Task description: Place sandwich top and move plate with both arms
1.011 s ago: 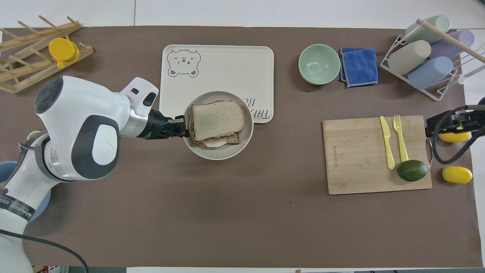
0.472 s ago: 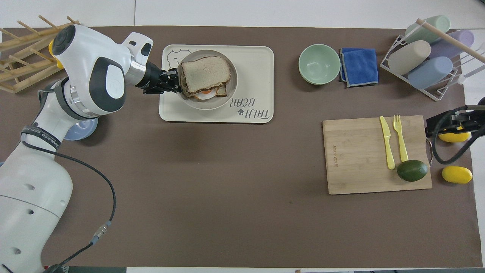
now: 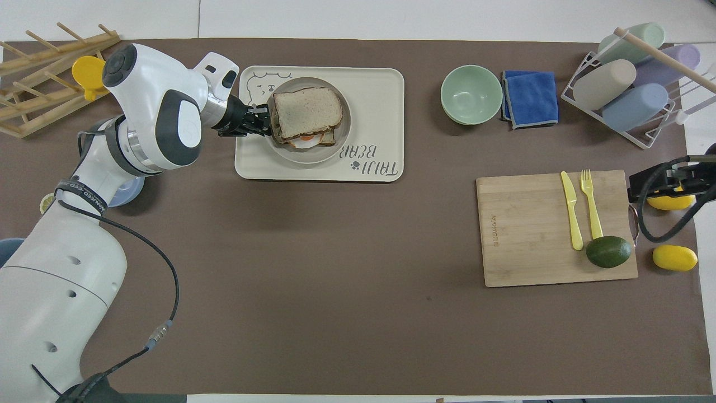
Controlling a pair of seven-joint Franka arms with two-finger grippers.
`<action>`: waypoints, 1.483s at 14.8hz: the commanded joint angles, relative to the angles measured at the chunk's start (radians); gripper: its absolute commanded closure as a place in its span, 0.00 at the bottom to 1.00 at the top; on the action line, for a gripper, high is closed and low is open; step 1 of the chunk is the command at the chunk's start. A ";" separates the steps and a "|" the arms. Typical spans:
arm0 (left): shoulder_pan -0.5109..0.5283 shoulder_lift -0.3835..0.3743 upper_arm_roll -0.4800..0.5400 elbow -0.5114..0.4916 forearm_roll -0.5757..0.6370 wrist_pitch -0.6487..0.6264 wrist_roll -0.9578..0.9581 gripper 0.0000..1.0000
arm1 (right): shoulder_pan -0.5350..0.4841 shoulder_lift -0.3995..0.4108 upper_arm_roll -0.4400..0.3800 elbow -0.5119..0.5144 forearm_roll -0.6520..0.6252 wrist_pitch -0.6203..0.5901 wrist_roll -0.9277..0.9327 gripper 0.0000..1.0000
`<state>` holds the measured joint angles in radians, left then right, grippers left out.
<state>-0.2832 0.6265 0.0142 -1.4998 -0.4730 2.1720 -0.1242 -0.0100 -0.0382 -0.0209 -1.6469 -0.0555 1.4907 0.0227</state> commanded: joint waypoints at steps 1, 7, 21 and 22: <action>-0.005 -0.039 0.001 -0.056 0.008 0.035 0.038 1.00 | -0.013 -0.009 0.004 -0.007 0.026 -0.010 -0.017 0.00; 0.015 -0.056 0.006 -0.047 0.005 0.005 0.038 0.00 | -0.013 -0.009 0.004 -0.007 0.026 -0.010 -0.017 0.00; 0.188 -0.615 0.069 -0.097 0.388 -0.559 0.029 0.00 | -0.013 -0.009 0.004 -0.007 0.026 -0.010 -0.017 0.00; 0.179 -0.640 0.067 -0.100 0.425 -0.598 0.031 0.00 | -0.013 -0.009 0.004 -0.007 0.026 -0.010 -0.017 0.00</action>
<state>-0.1021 0.0518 0.0880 -1.5521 -0.1197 1.6265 -0.1008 -0.0100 -0.0382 -0.0209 -1.6469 -0.0555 1.4907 0.0227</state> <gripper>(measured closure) 0.000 0.000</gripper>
